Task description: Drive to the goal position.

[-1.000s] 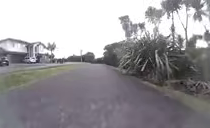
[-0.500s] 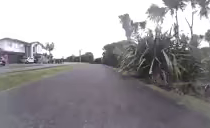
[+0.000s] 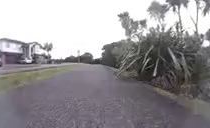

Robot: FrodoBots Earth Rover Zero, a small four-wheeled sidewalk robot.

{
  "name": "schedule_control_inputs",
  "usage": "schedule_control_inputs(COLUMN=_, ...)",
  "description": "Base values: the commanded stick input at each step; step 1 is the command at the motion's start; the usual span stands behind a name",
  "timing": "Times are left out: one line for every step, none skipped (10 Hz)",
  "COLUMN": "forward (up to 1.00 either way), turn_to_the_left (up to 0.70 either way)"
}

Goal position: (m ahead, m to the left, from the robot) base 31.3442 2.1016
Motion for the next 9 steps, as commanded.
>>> schedule_control_inputs(forward=1.0, turn_to_the_left=0.0)
schedule_control_inputs(forward=1.0, turn_to_the_left=0.0)
schedule_control_inputs(forward=1.0, turn_to_the_left=0.0)
schedule_control_inputs(forward=1.0, turn_to_the_left=0.0)
schedule_control_inputs(forward=1.0, turn_to_the_left=0.0)
schedule_control_inputs(forward=1.0, turn_to_the_left=0.0)
schedule_control_inputs(forward=1.0, turn_to_the_left=0.0)
schedule_control_inputs(forward=1.0, turn_to_the_left=0.0)
schedule_control_inputs(forward=1.0, turn_to_the_left=0.04)
